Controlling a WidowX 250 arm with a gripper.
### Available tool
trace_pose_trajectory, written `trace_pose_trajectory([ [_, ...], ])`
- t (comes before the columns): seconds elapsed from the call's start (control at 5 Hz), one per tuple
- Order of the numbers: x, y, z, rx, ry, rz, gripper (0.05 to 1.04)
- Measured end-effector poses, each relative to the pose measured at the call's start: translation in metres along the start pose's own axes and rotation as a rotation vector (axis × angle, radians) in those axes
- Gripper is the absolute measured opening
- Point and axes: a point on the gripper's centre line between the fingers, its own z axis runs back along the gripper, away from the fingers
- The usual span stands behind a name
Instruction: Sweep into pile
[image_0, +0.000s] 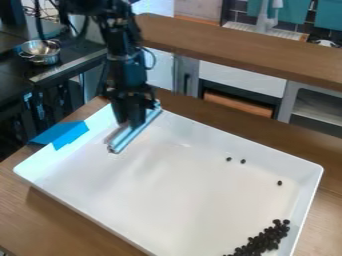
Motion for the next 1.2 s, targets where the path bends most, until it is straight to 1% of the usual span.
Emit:
trace_pose_trajectory([
  [0.2, 0.002, 0.034, -0.003, 0.090, -0.050, 0.094, 0.339],
  [0.4, 0.003, 0.048, -0.014, 0.131, -0.051, 0.136, 0.339],
  [0.6, 0.013, 0.058, -0.024, 0.172, -0.054, 0.185, 0.339],
  [0.8, 0.015, 0.062, -0.039, 0.211, -0.039, 0.194, 0.339],
  [1.0, 0.022, 0.062, -0.043, 0.226, -0.039, 0.194, 0.339],
  [1.2, 0.026, 0.061, -0.047, 0.229, -0.026, 0.196, 0.339],
])
